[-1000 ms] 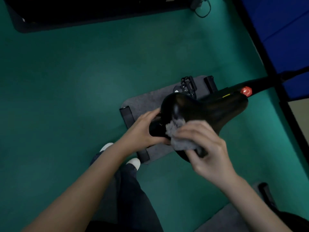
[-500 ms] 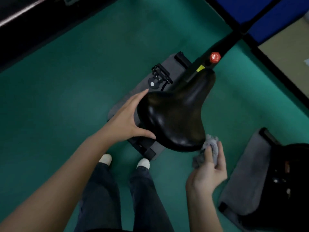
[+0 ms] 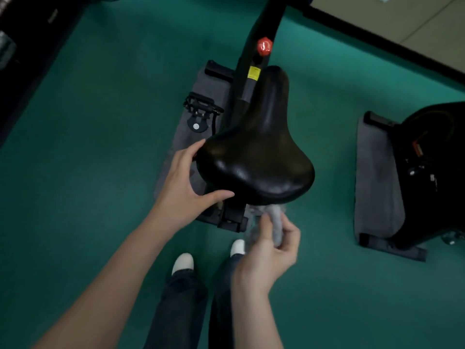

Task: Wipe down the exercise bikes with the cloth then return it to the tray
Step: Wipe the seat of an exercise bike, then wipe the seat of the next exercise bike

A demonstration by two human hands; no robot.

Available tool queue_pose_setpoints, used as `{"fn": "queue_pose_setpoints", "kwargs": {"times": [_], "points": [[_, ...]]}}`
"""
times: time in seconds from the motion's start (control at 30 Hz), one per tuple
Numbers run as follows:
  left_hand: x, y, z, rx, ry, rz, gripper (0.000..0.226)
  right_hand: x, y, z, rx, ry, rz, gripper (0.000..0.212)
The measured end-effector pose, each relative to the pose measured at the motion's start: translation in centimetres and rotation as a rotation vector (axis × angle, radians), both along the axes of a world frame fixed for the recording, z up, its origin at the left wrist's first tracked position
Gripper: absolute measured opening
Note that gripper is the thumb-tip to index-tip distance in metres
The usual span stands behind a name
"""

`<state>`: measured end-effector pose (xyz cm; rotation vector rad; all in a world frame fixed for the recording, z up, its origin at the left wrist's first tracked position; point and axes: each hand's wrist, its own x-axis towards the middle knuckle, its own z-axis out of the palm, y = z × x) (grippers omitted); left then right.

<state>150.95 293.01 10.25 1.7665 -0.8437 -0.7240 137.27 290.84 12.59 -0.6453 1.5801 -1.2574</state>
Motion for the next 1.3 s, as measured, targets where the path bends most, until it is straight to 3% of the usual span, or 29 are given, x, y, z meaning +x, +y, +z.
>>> {"fn": "queue_pose_setpoints", "kwargs": {"times": [0.23, 0.43, 0.67, 0.8, 1.03, 1.3], "points": [[1.2, 0.1, -0.3, -0.041, -0.004, -0.034, 0.086, 4.0, 3.9, -0.8, 0.146, -0.134, 0.016, 0.016], [1.1, 0.0, -0.5, -0.028, 0.016, -0.012, 0.088, -0.9, -1.4, 2.1, -0.156, 0.141, -0.122, 0.017], [1.0, -0.1, -0.3, -0.017, 0.027, -0.003, 0.089, 0.7, 0.4, 2.7, -0.368, 0.397, 0.192, 0.037], [1.1, -0.2, -0.1, 0.012, 0.014, -0.018, 0.089, -0.6, 0.9, 3.3, -0.393, 0.394, 0.378, 0.028], [1.8, 0.2, 2.6, 0.200, -0.089, -0.130, 0.103, -4.2, -1.6, 5.7, -0.304, 0.359, 0.385, 0.038], [-0.2, 1.8, 8.0, 0.265, -0.333, -0.237, 0.093, -9.7, -1.2, 8.9, -0.305, 0.459, 0.431, 0.034]]}}
